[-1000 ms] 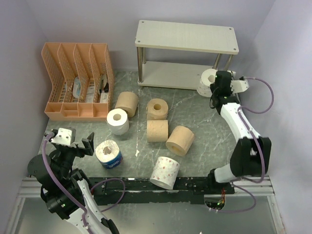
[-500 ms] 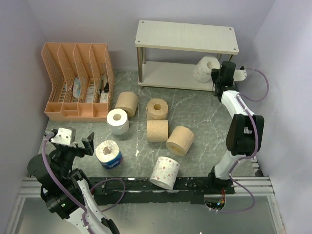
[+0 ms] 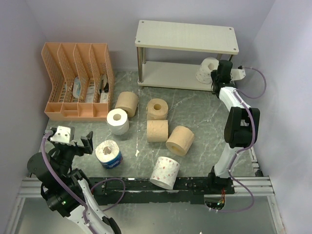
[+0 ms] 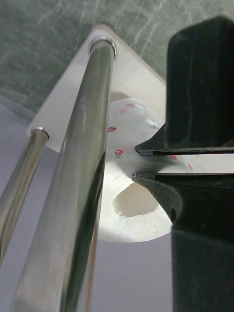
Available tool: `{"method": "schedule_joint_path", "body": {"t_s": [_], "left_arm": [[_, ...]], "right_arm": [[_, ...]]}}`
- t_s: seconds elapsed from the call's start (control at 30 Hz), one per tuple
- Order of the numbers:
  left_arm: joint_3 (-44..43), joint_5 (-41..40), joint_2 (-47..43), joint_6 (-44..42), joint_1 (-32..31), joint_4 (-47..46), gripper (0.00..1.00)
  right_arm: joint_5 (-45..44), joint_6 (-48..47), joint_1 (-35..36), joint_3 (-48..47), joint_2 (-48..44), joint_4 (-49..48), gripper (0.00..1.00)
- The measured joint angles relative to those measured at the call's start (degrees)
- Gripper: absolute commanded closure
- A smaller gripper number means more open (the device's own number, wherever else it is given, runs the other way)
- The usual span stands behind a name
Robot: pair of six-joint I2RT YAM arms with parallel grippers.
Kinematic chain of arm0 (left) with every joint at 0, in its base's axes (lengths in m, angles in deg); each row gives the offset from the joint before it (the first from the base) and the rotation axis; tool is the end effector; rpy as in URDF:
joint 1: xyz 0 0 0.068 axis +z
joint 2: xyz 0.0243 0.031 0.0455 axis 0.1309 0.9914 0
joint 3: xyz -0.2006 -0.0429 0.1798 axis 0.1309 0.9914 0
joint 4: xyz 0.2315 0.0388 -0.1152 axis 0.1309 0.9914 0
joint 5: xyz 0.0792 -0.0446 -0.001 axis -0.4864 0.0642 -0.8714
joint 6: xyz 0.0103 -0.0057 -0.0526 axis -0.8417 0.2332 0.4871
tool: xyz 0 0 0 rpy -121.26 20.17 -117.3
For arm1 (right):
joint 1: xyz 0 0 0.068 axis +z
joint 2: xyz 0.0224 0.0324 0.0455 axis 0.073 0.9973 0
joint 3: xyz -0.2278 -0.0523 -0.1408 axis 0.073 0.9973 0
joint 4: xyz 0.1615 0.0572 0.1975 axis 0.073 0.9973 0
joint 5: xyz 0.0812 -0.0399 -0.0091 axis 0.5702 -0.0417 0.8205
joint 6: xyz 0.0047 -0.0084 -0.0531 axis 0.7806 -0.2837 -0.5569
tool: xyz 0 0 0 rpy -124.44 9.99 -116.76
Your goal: Place and organize the paper towels onto the shelf
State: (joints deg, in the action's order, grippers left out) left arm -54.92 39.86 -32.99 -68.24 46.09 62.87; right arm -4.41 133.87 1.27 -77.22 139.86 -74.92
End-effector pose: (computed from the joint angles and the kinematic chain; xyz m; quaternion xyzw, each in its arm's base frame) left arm 0.0016 -0.0318 0.3718 0.0666 0.7221 -0.0366 0.6876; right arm 0.4461 -0.0333 0.2750 0.5285 0.6355 0.1740 0.5353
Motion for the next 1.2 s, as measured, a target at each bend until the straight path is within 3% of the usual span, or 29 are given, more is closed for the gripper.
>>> {"method": "schedule_joint_path", "body": {"t_s": [0.2, 0.27, 0.43, 0.5, 0.53, 0.8, 0.93, 1.07, 1.2], "left_arm": [[0.09, 0.04, -0.02, 0.00, 1.29, 0.00, 0.05], [0.15, 0.07, -0.02, 0.00, 1.73, 0.00, 0.05], [0.24, 0.07, -0.09, 0.00, 2.38, 0.00, 0.06], [0.24, 0.15, -0.17, 0.00, 2.71, 0.00, 0.06], [0.24, 0.17, -0.17, 0.00, 2.86, 0.00, 0.06], [0.24, 0.46, -0.17, -0.17, 3.23, 0.00, 0.06], [0.24, 0.68, -0.15, -0.20, 3.23, 0.02, 0.07], [0.24, 2.12, 0.28, -0.70, 3.23, 0.37, 0.06], [0.24, 3.74, 2.16, -1.49, 2.89, 0.90, 0.06]], "right_arm": [[-3.21, -2.34, -0.02, 1.86, 0.11, -0.61, 1.00], [-3.50, -3.28, 0.00, 1.86, 0.13, -1.40, 0.92], [-2.99, -6.12, -0.02, 1.92, 0.11, -4.98, 0.41], [-2.54, -6.91, -0.02, 3.02, -0.59, -7.45, 0.10], [-2.29, -7.26, 0.00, 4.15, -1.44, -8.48, 0.05], [0.33, -10.73, 0.00, 10.75, -9.53, -11.30, 0.04], [1.77, -13.31, 2.45, 24.85, -24.61, -13.40, 0.05], [2.43, -18.36, 13.29, 33.75, -39.60, -14.14, 0.10], [6.82, -24.20, 23.65, 31.91, -40.41, -10.32, 0.13]]}}
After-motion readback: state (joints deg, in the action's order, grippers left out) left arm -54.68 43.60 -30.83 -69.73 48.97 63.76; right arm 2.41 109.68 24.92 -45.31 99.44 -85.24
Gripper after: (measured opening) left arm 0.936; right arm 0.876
